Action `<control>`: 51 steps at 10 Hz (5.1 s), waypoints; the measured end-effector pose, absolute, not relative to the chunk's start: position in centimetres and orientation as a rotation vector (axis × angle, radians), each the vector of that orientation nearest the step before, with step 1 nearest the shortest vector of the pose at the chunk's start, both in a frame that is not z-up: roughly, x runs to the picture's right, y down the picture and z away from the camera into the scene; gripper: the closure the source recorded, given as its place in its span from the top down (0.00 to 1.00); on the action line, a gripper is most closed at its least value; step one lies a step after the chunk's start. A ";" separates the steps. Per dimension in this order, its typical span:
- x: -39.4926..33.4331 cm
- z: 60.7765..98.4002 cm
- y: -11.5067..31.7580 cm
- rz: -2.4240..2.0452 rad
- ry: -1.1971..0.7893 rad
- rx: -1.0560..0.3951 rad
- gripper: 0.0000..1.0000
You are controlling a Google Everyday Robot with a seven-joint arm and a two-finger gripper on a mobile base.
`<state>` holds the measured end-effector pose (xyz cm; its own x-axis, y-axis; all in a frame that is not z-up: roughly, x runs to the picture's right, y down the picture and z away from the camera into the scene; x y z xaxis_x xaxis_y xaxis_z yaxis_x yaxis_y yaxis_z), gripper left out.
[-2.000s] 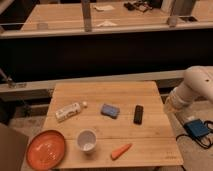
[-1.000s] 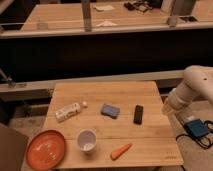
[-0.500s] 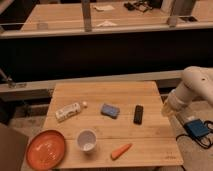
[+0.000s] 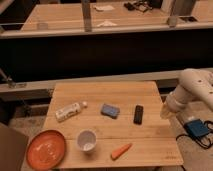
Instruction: Push the eraser across the table
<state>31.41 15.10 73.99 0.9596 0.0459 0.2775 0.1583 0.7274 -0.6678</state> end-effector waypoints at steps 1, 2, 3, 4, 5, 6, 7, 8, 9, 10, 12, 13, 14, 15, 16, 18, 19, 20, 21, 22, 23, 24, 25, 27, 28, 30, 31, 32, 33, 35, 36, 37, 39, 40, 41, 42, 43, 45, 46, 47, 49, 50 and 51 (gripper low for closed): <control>31.4 74.2 15.4 -0.064 -0.285 -0.763 0.00; 31.4 74.3 15.6 -0.066 -0.288 -0.770 0.00; 31.3 74.5 16.0 -0.066 -0.292 -0.779 0.00; 31.2 74.8 16.4 -0.068 -0.294 -0.784 0.00; 31.0 74.9 16.6 -0.070 -0.297 -0.790 0.00; 30.9 75.1 16.9 -0.072 -0.299 -0.797 0.00; 30.7 75.3 17.1 -0.075 -0.301 -0.802 0.00; 30.6 75.4 17.3 -0.077 -0.303 -0.806 0.00; 30.5 75.5 17.7 -0.081 -0.305 -0.811 0.00; 30.3 75.7 18.0 -0.084 -0.306 -0.813 0.00; 29.7 76.1 18.5 -0.092 -0.308 -0.822 0.00; 29.1 76.4 18.5 -0.099 -0.310 -0.825 0.00; 28.9 76.5 18.8 -0.103 -0.310 -0.831 0.00; 28.6 76.6 19.0 -0.106 -0.310 -0.835 0.00; 28.4 76.7 19.2 -0.108 -0.309 -0.836 0.00; 27.5 77.0 19.5 -0.121 -0.307 -0.841 0.00; 26.8 77.1 19.5 -0.128 -0.307 -0.843 0.00; 25.9 77.3 19.6 -0.135 -0.307 -0.843 0.00; 25.7 77.4 19.6 -0.138 -0.307 -0.842 0.00; 25.5 77.5 19.7 -0.142 -0.307 -0.841 0.00; 25.4 77.7 19.8 -0.142 -0.306 -0.836 0.00; 25.2 78.1 19.7 -0.140 -0.304 -0.824 0.00; 25.0 78.3 19.5 -0.137 -0.303 -0.812 0.00; 24.8 78.7 19.7 -0.132 -0.295 -0.791 0.00; 24.5 78.8 19.6 -0.138 -0.293 -0.782 0.00; 23.7 79.4 19.3 -0.148 -0.287 -0.762 0.00; 23.5 79.6 19.3 -0.147 -0.283 -0.757 0.00; 23.4 79.8 19.2 -0.143 -0.277 -0.747 0.00; 23.3 80.1 19.2 -0.141 -0.273 -0.739 0.00; 23.0 80.6 19.4 -0.134 -0.264 -0.725 0.00; 23.0 80.8 19.5 -0.131 -0.259 -0.722 0.00; 22.8 81.0 19.6 -0.130 -0.254 -0.719 0.00; 22.1 81.3 19.7 -0.141 -0.249 -0.715 0.00; 21.7 81.4 19.8 -0.146 -0.246 -0.714 0.00; 21.5 81.6 19.9 -0.146 -0.242 -0.709 0.00; 21.5 81.9 20.0 -0.143 -0.237 -0.705 0.00; 21.5 82.1 20.0 -0.141 -0.232 -0.701 0.00; 20.8 82.6 19.8 -0.145 -0.228 -0.698 0.00; 20.5 82.8 19.6 -0.146 -0.223 -0.696 0.00; 20.3 83.1 19.5 -0.145 -0.218 -0.693 0.00; 20.2 83.7 19.1 -0.143 -0.212 -0.688 0.00; 20.3 83.9 19.0 -0.139 -0.206 -0.688 0.00; 20.2 84.1 18.9 -0.137 -0.203 -0.689 0.00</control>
<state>20.16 18.86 84.11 0.9714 -0.0579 0.2303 0.1916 0.7641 -0.6160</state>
